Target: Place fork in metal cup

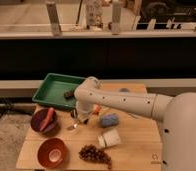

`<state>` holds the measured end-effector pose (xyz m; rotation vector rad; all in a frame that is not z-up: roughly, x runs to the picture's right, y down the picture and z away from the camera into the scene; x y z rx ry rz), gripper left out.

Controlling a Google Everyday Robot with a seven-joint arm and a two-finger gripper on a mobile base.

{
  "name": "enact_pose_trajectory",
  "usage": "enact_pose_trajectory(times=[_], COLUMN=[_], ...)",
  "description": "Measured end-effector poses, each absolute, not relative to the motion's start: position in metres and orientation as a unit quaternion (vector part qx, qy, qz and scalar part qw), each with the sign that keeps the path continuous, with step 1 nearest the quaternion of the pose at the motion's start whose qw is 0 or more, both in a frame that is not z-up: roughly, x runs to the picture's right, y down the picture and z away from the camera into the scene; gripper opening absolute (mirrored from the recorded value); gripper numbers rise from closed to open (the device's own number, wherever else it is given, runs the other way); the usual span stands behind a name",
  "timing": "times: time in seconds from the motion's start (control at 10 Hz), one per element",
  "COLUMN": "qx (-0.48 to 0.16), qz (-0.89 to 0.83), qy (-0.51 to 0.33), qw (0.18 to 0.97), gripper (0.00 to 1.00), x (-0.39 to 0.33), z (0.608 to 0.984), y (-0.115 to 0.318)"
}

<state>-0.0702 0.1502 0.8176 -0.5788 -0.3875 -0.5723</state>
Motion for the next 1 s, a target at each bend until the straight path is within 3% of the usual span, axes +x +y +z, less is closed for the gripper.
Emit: enact_pose_trajectory(times=[1.0], qx=[-0.242], qz=[-0.274], qy=[-0.179], qw=[0.913], gripper=[0.03], x=[-0.087], z=[0.822], y=[0.107])
